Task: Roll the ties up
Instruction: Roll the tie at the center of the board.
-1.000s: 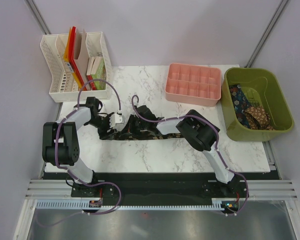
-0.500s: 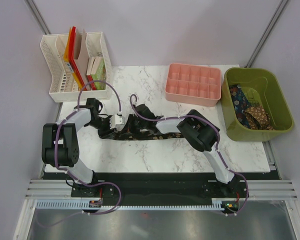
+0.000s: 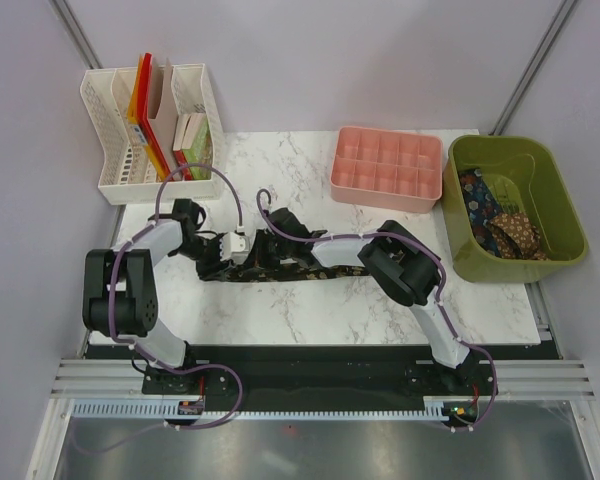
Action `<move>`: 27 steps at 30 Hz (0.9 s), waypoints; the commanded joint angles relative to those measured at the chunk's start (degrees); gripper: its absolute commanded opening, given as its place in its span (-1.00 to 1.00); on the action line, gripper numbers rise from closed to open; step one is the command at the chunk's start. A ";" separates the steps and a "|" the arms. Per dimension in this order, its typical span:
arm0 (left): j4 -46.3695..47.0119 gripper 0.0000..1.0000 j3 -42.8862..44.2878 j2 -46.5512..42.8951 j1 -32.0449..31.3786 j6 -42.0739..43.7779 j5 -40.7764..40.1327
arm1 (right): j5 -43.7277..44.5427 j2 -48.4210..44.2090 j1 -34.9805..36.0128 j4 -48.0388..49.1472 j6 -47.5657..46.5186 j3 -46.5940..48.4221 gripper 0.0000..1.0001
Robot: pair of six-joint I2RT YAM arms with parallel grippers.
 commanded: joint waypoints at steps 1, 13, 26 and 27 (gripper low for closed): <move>0.22 0.10 -0.26 -3.67 -0.34 0.74 4.08 | 2.35 1.94 0.01 -1.52 -2.58 -0.24 -1.00; -1.72 -0.01 0.80 -4.99 -3.07 0.04 8.75 | 0.42 3.09 -0.25 4.81 0.32 -1.55 -1.00; 1.62 -0.10 -0.96 -0.25 -9.92 -4.70 0.85 | -2.04 2.12 -0.60 8.94 3.65 -3.14 -0.88; 1.71 -0.12 -1.05 0.10 -9.93 -4.97 -0.03 | -2.30 1.95 -0.78 9.81 3.66 -3.22 -0.81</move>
